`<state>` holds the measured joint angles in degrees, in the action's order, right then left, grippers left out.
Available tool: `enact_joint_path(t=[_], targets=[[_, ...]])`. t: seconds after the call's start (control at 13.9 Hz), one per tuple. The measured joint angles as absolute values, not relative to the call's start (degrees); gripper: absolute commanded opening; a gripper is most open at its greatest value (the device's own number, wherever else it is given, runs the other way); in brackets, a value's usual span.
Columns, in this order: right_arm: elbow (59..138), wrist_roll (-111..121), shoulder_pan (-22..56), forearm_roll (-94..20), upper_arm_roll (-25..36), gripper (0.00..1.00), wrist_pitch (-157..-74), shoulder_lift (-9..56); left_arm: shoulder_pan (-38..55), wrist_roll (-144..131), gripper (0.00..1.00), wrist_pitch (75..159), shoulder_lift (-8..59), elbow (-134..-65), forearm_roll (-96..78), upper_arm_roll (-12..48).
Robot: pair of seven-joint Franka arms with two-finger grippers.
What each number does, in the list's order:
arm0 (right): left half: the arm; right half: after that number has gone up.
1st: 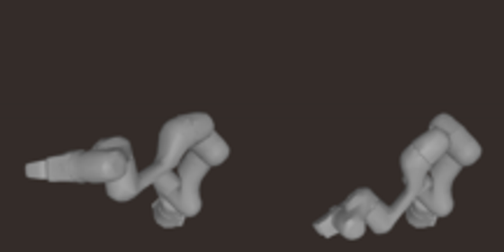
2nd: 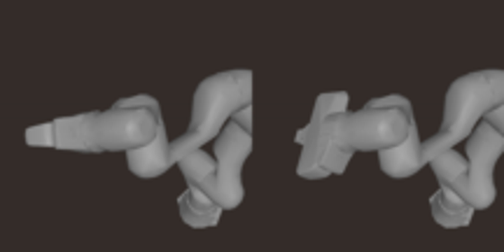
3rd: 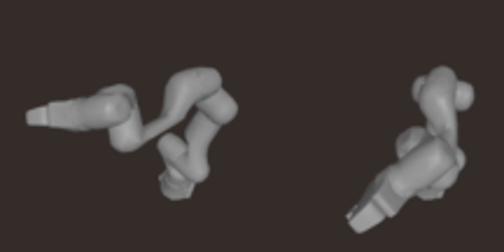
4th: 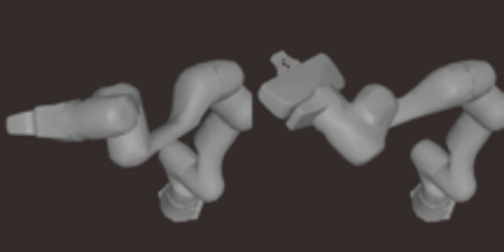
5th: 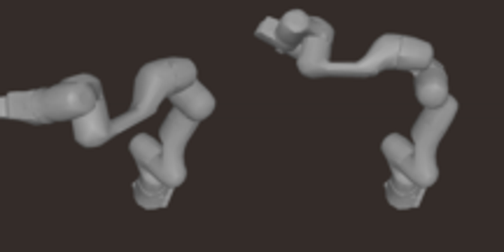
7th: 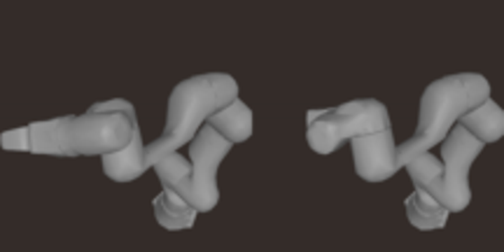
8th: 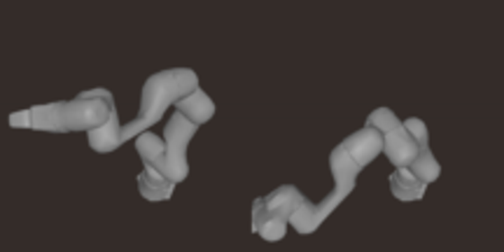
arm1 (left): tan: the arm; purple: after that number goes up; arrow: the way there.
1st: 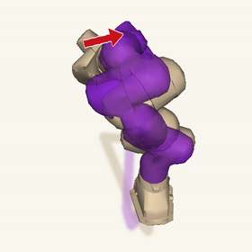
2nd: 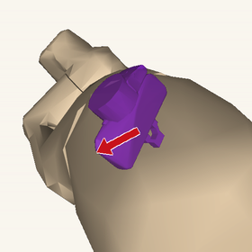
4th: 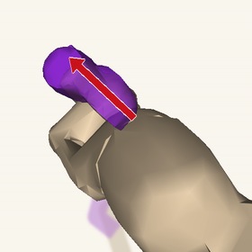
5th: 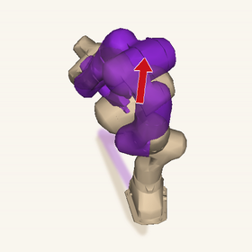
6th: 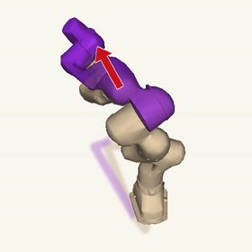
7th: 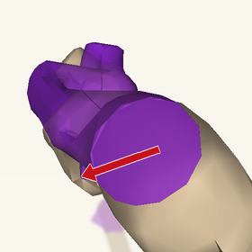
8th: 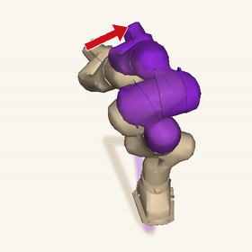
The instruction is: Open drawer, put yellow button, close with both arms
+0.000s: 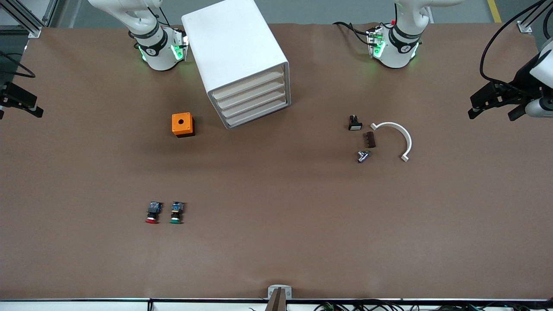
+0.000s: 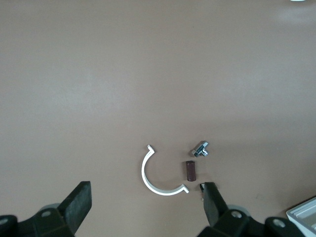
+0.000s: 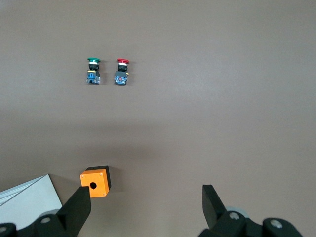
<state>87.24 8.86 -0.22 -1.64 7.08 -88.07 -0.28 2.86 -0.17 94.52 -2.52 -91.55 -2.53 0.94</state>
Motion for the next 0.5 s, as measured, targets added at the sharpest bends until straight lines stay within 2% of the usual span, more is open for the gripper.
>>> enact_joint_path(t=[0.5], targets=[[87.24, 9.19, -0.22, -1.64, 7.13, 1.00, -88.08, -0.38, 3.00, -0.54, 1.00, 93.74, -2.53, -91.05, -2.53, 1.00]])
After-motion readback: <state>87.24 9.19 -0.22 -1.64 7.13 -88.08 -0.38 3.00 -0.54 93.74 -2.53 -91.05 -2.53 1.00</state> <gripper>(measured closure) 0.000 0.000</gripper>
